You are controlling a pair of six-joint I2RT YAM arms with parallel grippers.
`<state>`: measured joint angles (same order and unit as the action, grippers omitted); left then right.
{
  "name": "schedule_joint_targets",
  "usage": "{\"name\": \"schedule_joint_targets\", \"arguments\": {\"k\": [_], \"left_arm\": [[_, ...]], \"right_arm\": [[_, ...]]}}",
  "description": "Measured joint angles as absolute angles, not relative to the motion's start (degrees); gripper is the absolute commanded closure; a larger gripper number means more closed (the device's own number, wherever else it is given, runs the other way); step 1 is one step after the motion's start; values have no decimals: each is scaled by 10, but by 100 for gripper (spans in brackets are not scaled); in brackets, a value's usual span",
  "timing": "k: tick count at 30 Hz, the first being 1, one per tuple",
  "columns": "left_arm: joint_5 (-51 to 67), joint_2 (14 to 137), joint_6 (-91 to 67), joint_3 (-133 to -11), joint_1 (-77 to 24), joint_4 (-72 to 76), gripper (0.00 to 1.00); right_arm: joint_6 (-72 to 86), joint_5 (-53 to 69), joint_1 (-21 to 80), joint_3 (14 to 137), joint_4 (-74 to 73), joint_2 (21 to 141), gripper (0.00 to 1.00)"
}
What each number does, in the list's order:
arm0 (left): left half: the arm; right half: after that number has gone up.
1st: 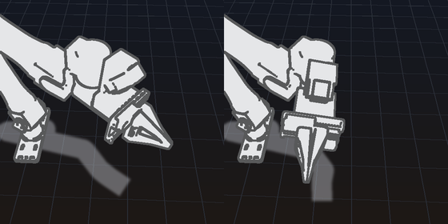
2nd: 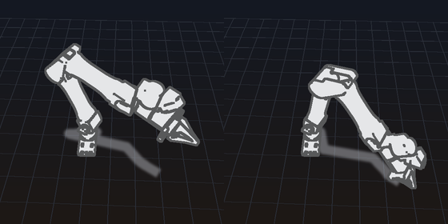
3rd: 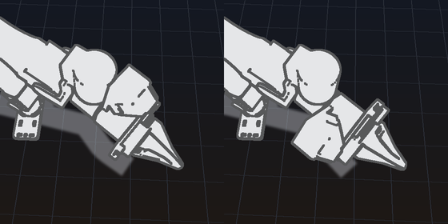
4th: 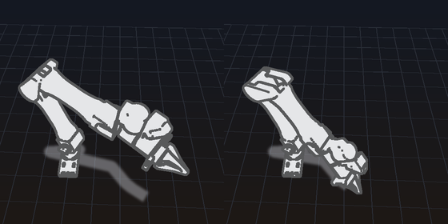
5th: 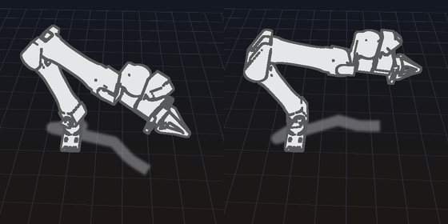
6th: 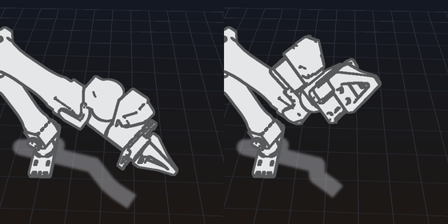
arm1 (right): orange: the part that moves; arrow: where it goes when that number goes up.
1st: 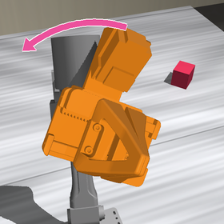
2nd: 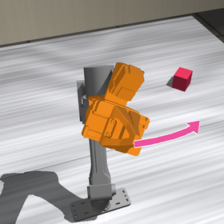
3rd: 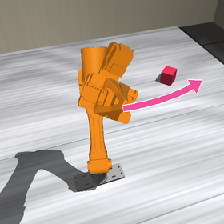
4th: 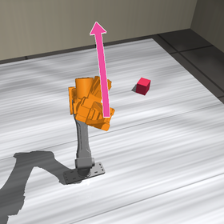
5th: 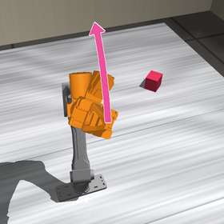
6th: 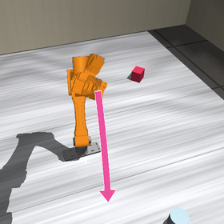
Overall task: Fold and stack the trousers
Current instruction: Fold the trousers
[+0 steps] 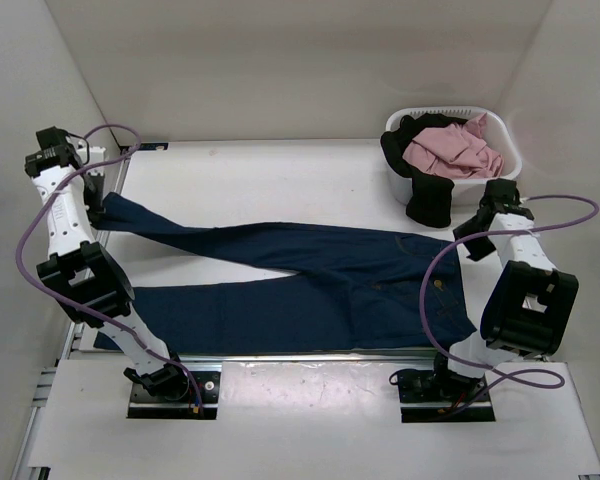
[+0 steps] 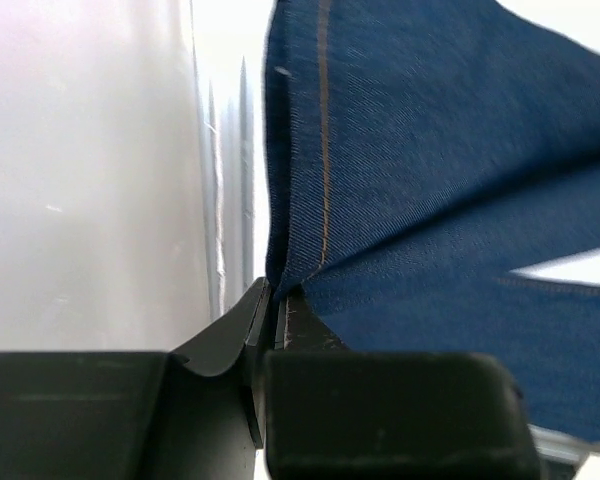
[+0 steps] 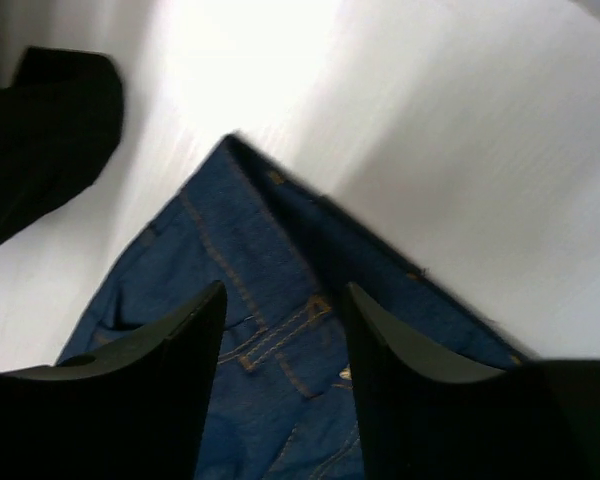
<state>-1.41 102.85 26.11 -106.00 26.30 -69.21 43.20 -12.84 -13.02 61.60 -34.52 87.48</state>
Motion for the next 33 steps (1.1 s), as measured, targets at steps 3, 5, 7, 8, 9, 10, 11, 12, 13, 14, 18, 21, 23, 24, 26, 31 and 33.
{"name": "schedule_joint_targets", "arguments": {"k": [3,5,7,8,9,10,11,12,13,14,18,21,23,24,26,31,33], "left_arm": [[-14,1023,263,-1022,263,-690,86],[-14,1023,263,-1005,263,-689,86],[-14,1023,264,-993,264,-688,86],[-13,1023,265,-990,264,-688,86],[-12,1022,265,-988,265,-688,86],[-11,1023,265,-988,265,-687,86],[-10,1022,265,-988,265,-686,86],[-10,1022,265,-988,264,-685,86],[-9,1022,265,-988,264,-685,86],[-8,1022,265,-988,264,-685,86],[-8,1022,265,-988,264,-685,86],[-8,1022,265,-988,264,-685,86],[-9,1022,265,-988,264,-685,86],[-10,1022,265,-988,264,-684,86],[-14,1023,265,-988,264,-680,86],[-21,1054,265,-1035,264,-677,86],[-24,1082,265,-1085,264,-675,86]], "right_arm": [[434,-109,-157,608,-346,880,36],[438,-95,-168,609,-340,889,35],[447,-73,-169,614,-326,907,33],[456,-60,-169,619,-316,920,33],[463,-51,-168,623,-305,933,33],[475,-41,-167,627,-293,948,33],[487,-32,-167,632,-281,963,33],[500,-25,-166,635,-269,979,33],[512,-21,-164,636,-256,994,33],[524,-17,-164,636,-248,1007,33],[561,-18,-160,638,-230,1033,33],[576,-23,-157,662,-242,1053,38],[577,-24,-155,688,-255,1074,58],[578,-25,-155,698,-259,1084,66],[576,-29,-155,705,-260,1093,92],[577,-35,-154,701,-256,1093,100],[569,-34,-154,701,-255,1092,100]]}}
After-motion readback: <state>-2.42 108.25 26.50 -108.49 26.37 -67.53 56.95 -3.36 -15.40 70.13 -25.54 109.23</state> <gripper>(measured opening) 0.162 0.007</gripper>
